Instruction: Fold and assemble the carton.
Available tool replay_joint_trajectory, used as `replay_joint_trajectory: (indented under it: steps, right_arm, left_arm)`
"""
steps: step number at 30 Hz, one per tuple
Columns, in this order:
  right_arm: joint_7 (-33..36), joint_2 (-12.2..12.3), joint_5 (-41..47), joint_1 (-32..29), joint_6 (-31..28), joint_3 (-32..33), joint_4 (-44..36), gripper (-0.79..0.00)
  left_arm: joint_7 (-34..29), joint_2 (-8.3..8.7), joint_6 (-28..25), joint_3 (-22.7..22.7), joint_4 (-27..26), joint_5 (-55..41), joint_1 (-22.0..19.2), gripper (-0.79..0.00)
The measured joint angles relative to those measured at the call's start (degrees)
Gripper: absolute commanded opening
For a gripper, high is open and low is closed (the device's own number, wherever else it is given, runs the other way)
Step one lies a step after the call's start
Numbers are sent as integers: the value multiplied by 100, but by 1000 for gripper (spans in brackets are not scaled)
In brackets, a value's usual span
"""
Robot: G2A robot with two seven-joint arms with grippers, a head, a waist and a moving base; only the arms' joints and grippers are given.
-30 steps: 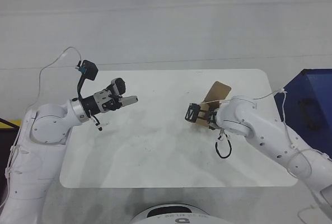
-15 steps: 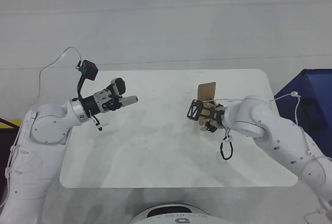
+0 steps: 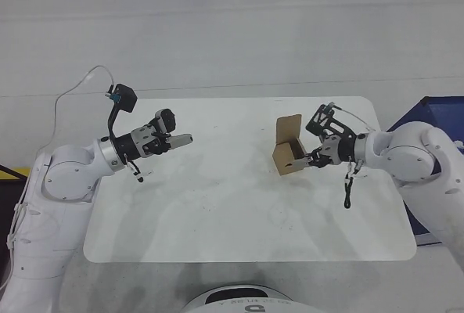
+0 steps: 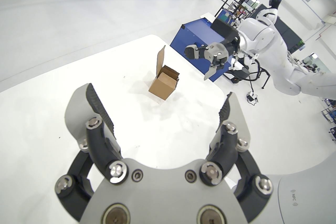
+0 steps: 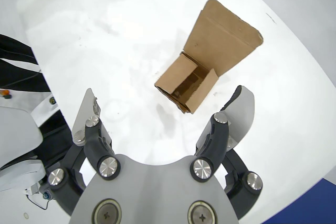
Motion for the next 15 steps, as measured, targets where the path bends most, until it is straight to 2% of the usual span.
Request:
replay_joint_trajectory:
  steps: [2,3,4,5,6,7,10,15]
  right_arm:
    - [-317,-12,412,1,-16,104,457,0]
    - [-397,-19,533,34,105,130,695,-89]
    - [-468,-35,616,70,349,136,931,-234]
    - [-537,-46,687,88,508,146,1079,-262]
    - [-603,-55,764,102,609,167,1225,-357]
    - [-676,-64,881,122,653,200,1422,-409]
    - [-634,-104,1067,242,835,146,1880,-413]
    - [-288,-283,1229,716,949,-426,2313,-413]
  left_arm:
    - [0,0,0,0,0,0,0,0]
    - [0,0,0,0,0,0,0,0]
    - [0,0,0,0,0,0,0,0]
    - [0,0,0,0,0,0,0,0]
    - [0,0,0,0,0,0,0,0]
    - [0,0,0,0,0,0,0,0]
    - [0,0,0,0,0,0,0,0]
    - [0,0,0,0,0,0,0,0]
